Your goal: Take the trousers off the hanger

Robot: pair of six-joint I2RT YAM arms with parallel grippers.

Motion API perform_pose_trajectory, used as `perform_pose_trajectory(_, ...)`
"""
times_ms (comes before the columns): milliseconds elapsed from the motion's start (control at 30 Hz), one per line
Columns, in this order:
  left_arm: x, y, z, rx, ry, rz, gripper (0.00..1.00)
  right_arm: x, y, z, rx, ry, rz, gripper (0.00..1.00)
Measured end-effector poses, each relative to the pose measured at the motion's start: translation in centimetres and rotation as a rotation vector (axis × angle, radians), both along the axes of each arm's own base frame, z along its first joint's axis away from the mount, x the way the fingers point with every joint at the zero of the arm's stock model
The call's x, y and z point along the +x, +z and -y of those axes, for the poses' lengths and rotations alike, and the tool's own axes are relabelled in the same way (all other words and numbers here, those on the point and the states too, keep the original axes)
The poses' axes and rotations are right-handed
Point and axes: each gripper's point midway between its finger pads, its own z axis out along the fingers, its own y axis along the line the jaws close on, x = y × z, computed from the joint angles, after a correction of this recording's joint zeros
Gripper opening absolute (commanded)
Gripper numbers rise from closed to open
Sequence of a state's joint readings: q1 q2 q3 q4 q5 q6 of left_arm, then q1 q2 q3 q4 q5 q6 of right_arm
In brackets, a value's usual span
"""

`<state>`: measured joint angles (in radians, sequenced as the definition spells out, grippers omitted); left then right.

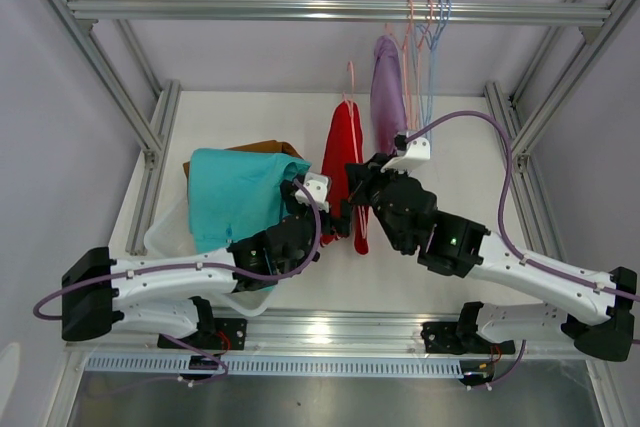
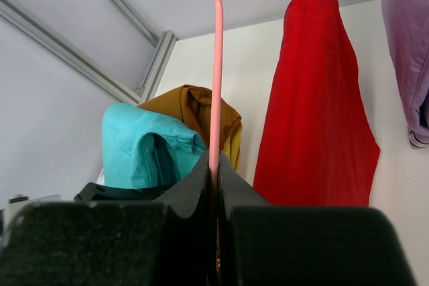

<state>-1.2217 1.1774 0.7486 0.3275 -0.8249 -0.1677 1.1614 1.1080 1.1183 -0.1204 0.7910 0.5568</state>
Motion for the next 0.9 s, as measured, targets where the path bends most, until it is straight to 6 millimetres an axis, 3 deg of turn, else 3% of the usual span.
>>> perform_pose_trajectory(333, 0.0, -1.4, 0.9, -0.004, -0.01, -0.032, 0.99, -0.6, 0.4, -0.5, 0.055, 0.034, -0.018, 0.0)
perform_pose_trajectory(900, 1.2, -0.6, -0.1, -0.025, 0.054, -0.004, 0.91, -2.4, 0.3, -0.1, 0.101, 0.068, -0.037, 0.0)
